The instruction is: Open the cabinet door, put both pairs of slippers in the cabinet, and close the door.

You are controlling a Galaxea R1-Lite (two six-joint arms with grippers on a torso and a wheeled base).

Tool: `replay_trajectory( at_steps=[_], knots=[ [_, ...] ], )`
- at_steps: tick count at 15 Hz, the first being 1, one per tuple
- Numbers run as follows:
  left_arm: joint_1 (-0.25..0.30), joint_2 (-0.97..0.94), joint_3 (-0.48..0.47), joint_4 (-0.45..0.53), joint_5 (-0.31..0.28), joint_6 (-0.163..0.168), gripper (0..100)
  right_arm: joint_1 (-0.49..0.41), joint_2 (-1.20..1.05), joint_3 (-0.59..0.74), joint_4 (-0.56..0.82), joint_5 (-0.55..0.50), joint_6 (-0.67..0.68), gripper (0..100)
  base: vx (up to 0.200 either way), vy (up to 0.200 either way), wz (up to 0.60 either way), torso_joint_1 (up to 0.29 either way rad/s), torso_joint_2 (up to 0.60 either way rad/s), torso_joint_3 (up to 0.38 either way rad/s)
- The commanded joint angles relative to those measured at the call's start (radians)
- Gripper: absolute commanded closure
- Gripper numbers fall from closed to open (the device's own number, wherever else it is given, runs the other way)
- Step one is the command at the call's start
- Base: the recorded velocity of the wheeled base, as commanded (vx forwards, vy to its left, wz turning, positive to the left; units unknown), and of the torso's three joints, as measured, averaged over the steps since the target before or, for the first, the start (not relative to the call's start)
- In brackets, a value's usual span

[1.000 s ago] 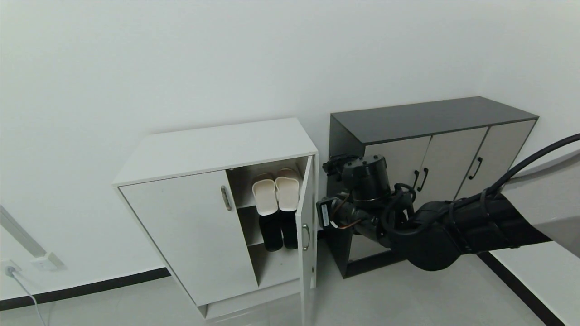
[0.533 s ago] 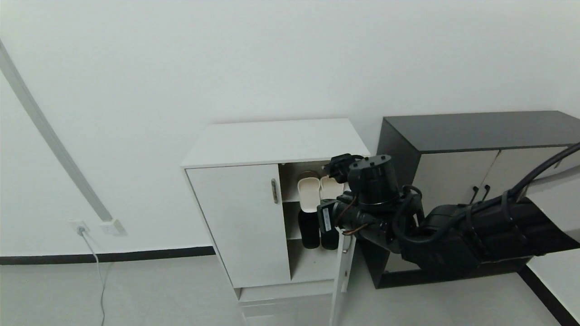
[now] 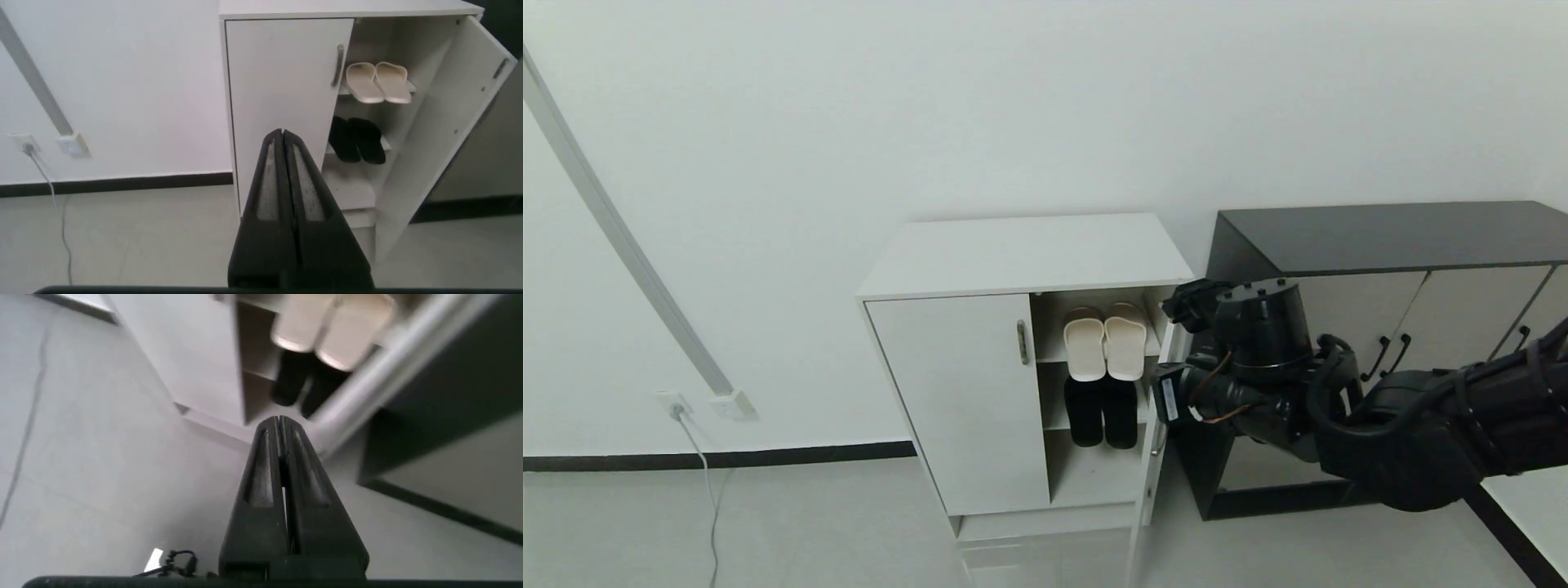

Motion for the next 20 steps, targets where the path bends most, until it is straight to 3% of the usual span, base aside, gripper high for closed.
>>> replay_trajectory(
  at_steps=[1,5,9,20],
  knots=[
    [0.000,0.001,0.000,0.000,0.001,0.000,100,-0.024,-0.048,0.073,0.000,0.000,-0.016,100,0.200,0.000,0.00,0.002,0.01,-0.002],
    [0.000,0.001,0.000,0.000,0.001,0.000,100,-0.053,-0.065,0.167,0.000,-0.002,-0.025,100,0.200,0.000,0.00,0.001,0.00,0.007],
    [0.000,0.001,0.000,0.000,0.001,0.000,100,-0.083,-0.071,0.218,-0.007,0.003,-0.043,100,0.000,0.000,0.00,0.000,0.00,0.000],
    [0.000,0.001,0.000,0.000,0.001,-0.002,100,-0.080,0.133,0.075,-0.066,0.027,-0.034,100,0.000,0.000,0.00,0.000,0.00,0.000]
  ],
)
